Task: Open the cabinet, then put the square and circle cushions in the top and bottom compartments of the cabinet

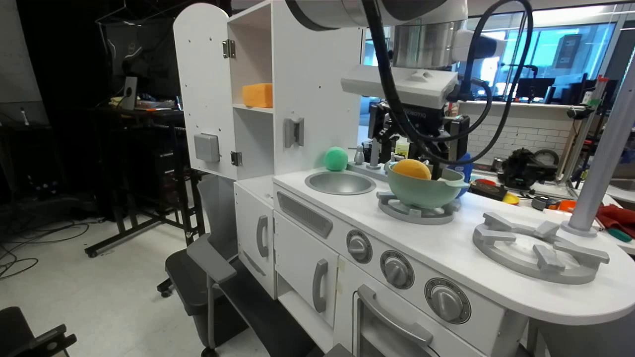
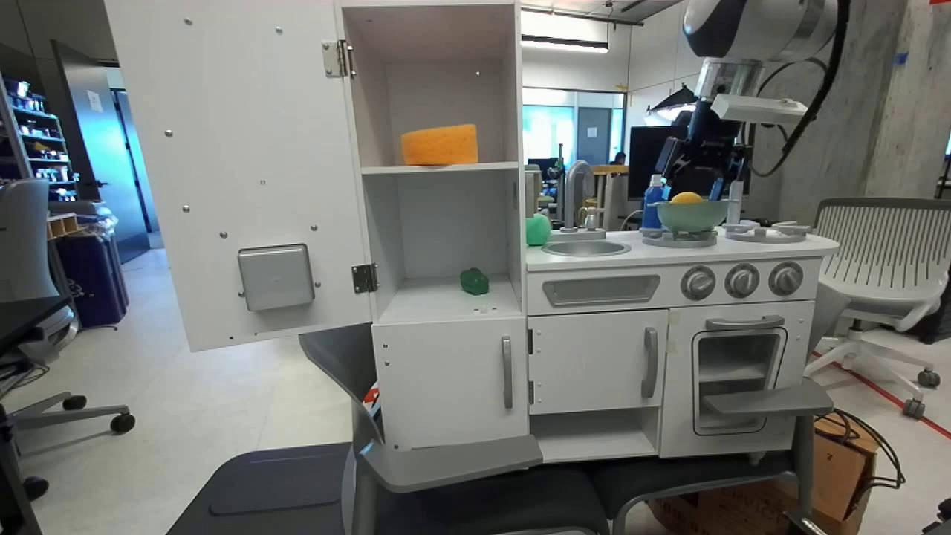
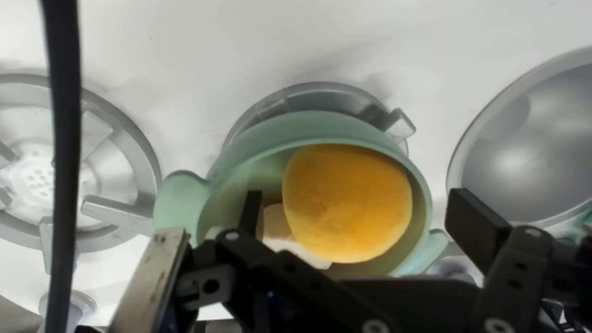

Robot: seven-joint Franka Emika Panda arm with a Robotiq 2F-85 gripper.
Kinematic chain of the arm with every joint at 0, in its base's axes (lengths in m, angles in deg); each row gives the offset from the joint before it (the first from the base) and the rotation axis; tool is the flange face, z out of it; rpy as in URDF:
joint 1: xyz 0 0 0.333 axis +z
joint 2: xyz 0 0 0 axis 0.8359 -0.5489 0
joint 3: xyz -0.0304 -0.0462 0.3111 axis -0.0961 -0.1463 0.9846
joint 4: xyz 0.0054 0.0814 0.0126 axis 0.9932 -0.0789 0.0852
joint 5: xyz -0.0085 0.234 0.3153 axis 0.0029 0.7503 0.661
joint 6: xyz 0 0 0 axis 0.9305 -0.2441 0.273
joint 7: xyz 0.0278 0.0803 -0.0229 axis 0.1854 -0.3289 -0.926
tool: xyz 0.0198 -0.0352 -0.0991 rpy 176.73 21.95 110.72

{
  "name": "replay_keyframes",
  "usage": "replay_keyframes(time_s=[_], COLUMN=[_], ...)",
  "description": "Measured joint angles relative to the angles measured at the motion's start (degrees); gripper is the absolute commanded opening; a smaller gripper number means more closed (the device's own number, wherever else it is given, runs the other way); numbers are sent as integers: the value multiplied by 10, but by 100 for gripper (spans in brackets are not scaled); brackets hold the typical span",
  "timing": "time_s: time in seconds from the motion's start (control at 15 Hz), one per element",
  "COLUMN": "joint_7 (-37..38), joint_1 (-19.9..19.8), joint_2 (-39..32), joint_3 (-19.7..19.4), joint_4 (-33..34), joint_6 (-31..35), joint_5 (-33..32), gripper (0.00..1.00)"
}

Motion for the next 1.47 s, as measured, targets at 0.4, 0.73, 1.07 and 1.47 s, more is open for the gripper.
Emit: replay_keyframes(time_s=[0.4, 0.73, 1.07, 1.47], joint_7=[0, 0, -2, -3], joint_1=[-8, -8, -4, 0], joint_2=[-1, -4, -32, -80], joint_3=[-9, -14, -13, -11], joint_4=[37, 54, 89, 144], joint_6=[-79, -87, -101, -120], joint_5=[0, 0, 0, 0], gripper=[100, 100, 100, 65])
